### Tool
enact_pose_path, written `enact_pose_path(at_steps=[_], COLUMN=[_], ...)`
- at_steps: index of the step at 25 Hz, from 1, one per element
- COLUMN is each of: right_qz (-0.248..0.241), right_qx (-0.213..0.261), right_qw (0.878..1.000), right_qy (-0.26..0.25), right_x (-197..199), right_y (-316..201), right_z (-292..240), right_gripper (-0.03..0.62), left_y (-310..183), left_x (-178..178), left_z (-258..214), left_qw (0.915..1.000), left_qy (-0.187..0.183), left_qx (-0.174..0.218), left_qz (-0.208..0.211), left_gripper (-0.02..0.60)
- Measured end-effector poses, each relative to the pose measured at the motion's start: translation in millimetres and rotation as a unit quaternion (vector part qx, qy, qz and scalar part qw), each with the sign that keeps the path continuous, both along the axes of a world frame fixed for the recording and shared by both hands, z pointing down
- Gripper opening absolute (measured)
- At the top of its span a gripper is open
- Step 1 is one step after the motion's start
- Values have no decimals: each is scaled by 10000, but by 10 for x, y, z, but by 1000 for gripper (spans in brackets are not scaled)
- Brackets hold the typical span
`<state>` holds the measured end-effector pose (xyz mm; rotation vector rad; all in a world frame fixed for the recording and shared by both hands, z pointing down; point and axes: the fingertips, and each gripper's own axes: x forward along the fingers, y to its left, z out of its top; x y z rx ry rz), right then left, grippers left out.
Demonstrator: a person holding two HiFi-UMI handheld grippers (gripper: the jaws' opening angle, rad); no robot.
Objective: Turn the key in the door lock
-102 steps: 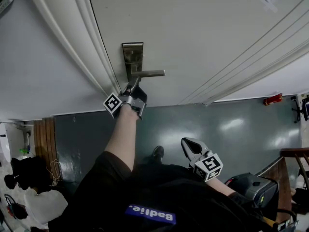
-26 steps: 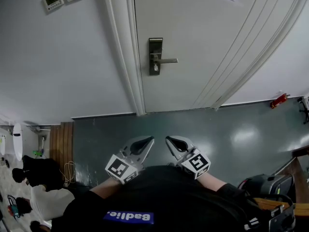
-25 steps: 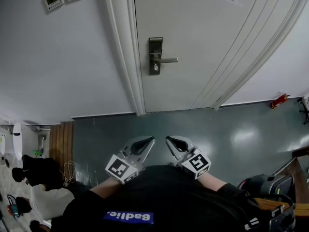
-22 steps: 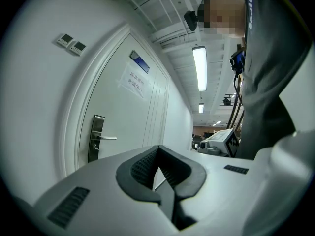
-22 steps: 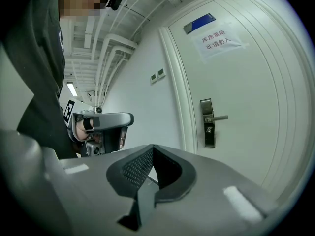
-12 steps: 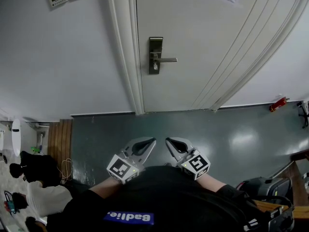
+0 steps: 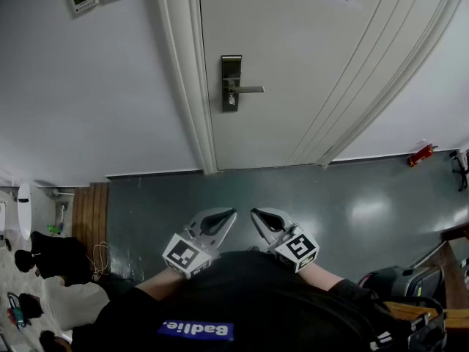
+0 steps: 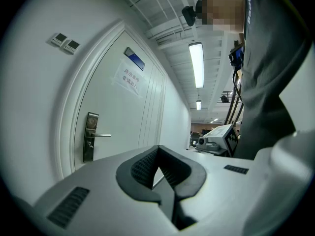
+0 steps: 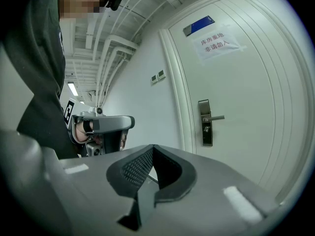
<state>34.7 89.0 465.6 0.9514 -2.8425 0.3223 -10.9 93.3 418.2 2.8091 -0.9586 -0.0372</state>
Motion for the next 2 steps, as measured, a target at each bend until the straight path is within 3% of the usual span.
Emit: enact_pose_path(at_steps=[2], right_qz=[-16], right_qx=[24], right_qw=[10000], right_qy=[14], right_x=[12], right_y=[7], right_z=[9], right_gripper=[0], left_y=[3], left_x=[9], left_z=[39], left_qw=[10000], left_qy=[33], left_qx=[-4], left_qz=[-21], left_gripper=[5])
